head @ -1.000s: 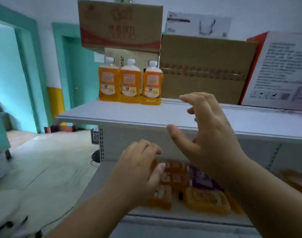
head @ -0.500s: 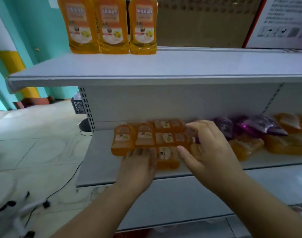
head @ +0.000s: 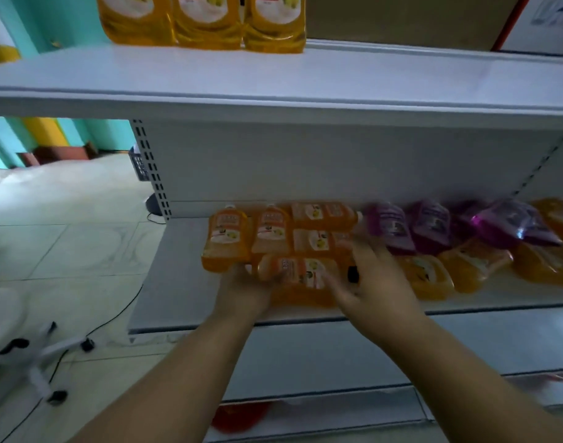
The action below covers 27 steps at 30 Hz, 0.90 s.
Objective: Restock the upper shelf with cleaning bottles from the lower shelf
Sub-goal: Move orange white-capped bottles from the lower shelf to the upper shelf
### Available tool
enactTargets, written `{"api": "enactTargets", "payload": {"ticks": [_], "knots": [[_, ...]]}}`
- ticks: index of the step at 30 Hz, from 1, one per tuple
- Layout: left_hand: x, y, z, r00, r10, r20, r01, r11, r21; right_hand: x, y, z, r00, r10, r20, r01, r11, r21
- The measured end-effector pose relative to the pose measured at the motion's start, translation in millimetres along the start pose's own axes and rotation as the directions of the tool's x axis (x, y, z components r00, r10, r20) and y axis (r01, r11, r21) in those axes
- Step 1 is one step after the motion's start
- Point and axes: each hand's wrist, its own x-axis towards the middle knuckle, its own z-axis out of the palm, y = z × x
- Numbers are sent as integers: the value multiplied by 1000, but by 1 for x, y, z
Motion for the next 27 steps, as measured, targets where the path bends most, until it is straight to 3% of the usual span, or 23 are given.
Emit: {"api": "enactTargets", "payload": {"ticks": [3, 7, 12, 14, 18, 22, 24, 27], "knots": [[-18, 12, 4, 982, 59, -181, -102, 966, -240, 19, 9, 3, 997, -1, 82, -2, 999, 39], [-37, 18, -10, 934, 63, -351, -174, 940, -294, 44, 19, 12, 989, -46, 138, 34, 996, 87], [-68, 24, -58, 865, 36, -500, -318, 810, -493, 79, -4, 55, 954, -103, 281, 36, 972, 233], [-81, 29, -80, 842, 18, -539, -356, 770, -530, 92, -27, 82, 926, -178, 332, 102, 967, 234], [-97, 29, -120, 850, 7, -527, -351, 752, -557, 118, -71, 129, 909, -216, 355, 186, 975, 118], [-92, 10, -159, 894, -18, -448, -293, 732, -616, 132, -100, 172, 901, -56, 430, 92, 994, -63], [-86, 0, -183, 916, -19, -400, -261, 728, -633, 128, -109, 186, 922, 11, 387, 39, 992, -123], [-78, -15, -214, 948, 22, -317, -226, 749, -623, 112, -123, 188, 967, -13, 253, 67, 976, -206]]}}
